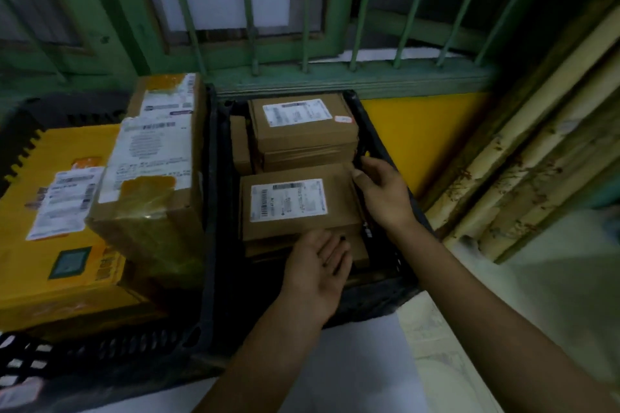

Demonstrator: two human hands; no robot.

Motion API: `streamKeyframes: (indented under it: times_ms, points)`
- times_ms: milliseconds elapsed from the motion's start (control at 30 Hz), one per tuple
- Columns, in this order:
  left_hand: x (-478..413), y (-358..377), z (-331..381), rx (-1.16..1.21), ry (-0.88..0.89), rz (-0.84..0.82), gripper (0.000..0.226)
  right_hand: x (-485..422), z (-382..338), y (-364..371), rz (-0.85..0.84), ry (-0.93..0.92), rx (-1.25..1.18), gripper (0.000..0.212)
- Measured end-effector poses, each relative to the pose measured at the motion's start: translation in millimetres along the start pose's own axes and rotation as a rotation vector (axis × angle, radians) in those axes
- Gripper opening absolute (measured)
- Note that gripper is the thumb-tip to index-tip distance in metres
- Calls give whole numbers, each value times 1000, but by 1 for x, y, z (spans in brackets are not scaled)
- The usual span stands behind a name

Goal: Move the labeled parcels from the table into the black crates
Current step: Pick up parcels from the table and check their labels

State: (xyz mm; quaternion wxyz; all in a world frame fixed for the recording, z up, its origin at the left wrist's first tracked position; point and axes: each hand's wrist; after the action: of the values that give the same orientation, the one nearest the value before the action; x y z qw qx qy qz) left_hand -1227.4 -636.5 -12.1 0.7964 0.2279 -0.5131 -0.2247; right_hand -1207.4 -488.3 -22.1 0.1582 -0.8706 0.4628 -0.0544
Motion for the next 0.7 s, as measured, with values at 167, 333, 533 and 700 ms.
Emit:
streamKeyframes:
  times_ms: [167, 333, 533, 700]
  points:
    - [13, 47, -30, -399, 228, -254, 25, 54, -6, -84, 185, -45, -110, 15]
    - [28, 105, -98, -789, 393, -449, 22, 130, 1, -186, 514, 25, -268, 17]
    - [71, 151, -253, -898, 251, -713, 23, 255, 22, -321, 860, 42, -283, 19]
    - [125, 174, -392, -985, 103, -899, 23, 374, 48, -430, 1080, 83, -273, 29]
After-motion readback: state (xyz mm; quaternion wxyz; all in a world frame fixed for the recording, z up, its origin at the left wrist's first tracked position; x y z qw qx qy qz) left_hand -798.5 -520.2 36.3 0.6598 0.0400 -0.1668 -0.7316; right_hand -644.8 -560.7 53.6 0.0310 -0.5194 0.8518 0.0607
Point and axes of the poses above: each hand's wrist, its own x-axis away from the middle knuckle, its own y-axis out of the palm, z = x × y, and after that the axes turned 1 degree about -y, right-handed
